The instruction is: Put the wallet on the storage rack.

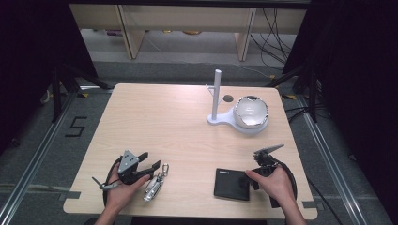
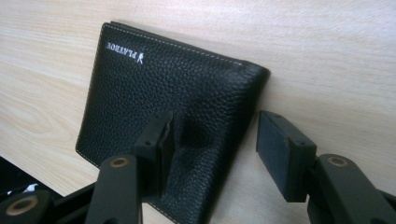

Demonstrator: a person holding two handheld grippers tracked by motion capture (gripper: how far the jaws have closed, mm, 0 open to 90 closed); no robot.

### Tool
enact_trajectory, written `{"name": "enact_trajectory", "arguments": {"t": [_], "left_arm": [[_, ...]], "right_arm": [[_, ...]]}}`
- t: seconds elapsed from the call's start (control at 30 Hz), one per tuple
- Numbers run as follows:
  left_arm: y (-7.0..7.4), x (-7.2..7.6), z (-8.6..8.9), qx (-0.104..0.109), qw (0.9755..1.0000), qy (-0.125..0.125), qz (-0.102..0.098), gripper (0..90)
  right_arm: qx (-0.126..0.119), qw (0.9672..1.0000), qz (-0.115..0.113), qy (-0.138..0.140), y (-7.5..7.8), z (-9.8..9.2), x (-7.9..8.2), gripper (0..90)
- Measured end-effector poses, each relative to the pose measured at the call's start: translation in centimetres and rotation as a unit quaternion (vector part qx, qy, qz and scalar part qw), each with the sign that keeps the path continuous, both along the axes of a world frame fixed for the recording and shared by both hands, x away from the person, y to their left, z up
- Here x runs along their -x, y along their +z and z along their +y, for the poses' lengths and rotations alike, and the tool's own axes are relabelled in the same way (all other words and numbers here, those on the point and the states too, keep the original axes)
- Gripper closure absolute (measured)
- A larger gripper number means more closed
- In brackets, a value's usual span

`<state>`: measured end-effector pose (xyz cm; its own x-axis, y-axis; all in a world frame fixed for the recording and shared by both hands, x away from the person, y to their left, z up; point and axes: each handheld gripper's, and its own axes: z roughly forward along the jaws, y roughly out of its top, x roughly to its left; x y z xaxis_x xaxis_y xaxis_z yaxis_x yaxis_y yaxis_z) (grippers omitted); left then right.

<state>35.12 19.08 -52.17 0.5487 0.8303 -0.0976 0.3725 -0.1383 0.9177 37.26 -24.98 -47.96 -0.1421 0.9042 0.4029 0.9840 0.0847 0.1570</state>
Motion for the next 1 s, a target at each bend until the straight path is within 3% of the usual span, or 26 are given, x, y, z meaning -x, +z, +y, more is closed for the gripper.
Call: {"name": "enact_trajectory", "arguments": {"t": [0.03, 0.1, 0.13, 0.2, 0.23, 0.27, 0.3, 0.33, 0.53, 0.57, 0.6, 0.67, 0.77, 0.9, 0.97, 1.0], "left_arm": [[0.0, 0.0, 0.0, 0.0, 1.0, 0.0, 0.0, 35.8], [0.0, 0.0, 0.0, 0.0, 1.0, -0.001, 0.0, 35.9], [0.0, 0.0, 0.0, 0.0, 1.0, 0.0, 0.0, 35.9], [0.0, 0.0, 0.0, 0.004, 1.0, 0.001, 0.0, 35.8], [0.0, 0.0, 0.0, 0.002, 1.0, 0.0, 0.001, 35.8], [0.0, 0.0, 0.0, 0.002, 1.0, 0.0, 0.0, 35.8], [0.0, 0.0, 0.0, 0.002, 1.0, 0.0, 0.0, 35.8], [0.0, 0.0, 0.0, 0.0, 1.0, 0.0, 0.0, 35.9], [0.0, 0.0, 0.0, 0.004, 1.0, 0.001, 0.0, 35.9], [0.0, 0.0, 0.0, 0.004, 1.0, 0.001, 0.0, 35.9], [0.0, 0.0, 0.0, 0.004, 1.0, 0.001, 0.001, 35.9], [0.0, 0.0, 0.0, 0.0, 1.0, 0.0, 0.001, 35.9], [0.0, 0.0, 0.0, -0.001, 1.0, 0.001, 0.001, 36.0], [0.0, 0.0, 0.0, 0.0, 1.0, 0.001, 0.0, 36.0], [0.0, 0.0, 0.0, 0.003, 1.0, 0.002, 0.002, 36.0], [0.0, 0.0, 0.0, 0.004, 1.0, 0.002, 0.002, 36.0]], "right_arm": [[-0.008, 0.9998, 0.02, 0.004, 0.0, 0.1, -0.1, 47.7], [0.001, 0.9999, 0.017, -0.001, 0.0, 0.3, -0.1, 47.3], [0.006, 0.9994, 0.033, -0.007, 0.1, 0.5, -0.2, 47.1], [0.015, 0.9993, 0.033, -0.004, 0.1, 0.7, -0.2, 47.4], [0.019, 0.9996, 0.02, -0.003, 0.1, 0.9, -0.1, 47.6], [0.015, 0.9988, 0.045, -0.009, 0.5, 1.3, -0.1, 48.0], [0.014, 0.9974, 0.061, -0.035, 0.7, 1.9, 0.0, 48.6], [0.034, 0.9987, 0.036, -0.009, 0.5, 1.7, 0.0, 49.4], [0.06, 0.9978, 0.029, 0.001, 0.6, 2.3, 0.0, 55.2], [0.053, 0.9977, 0.041, -0.003, 0.6, 2.2, -0.1, 57.1], [0.054, 0.9979, 0.035, -0.004, 0.5, 2.1, -0.1, 58.8], [0.037, 0.9982, 0.047, -0.004, 0.5, 1.7, -0.3, 62.3], [0.012, 0.9989, 0.046, 0.004, 0.3, 1.0, -0.3, 67.4], [-0.012, 0.9995, 0.01, 0.028, -0.2, -0.1, -0.2, 74.4], [-0.01, 0.9994, -0.01, 0.031, -0.1, 0.0, 0.0, 77.6], [-0.015, 0.999, -0.008, 0.042, 0.1, -0.1, 0.0, 78.4]]}}
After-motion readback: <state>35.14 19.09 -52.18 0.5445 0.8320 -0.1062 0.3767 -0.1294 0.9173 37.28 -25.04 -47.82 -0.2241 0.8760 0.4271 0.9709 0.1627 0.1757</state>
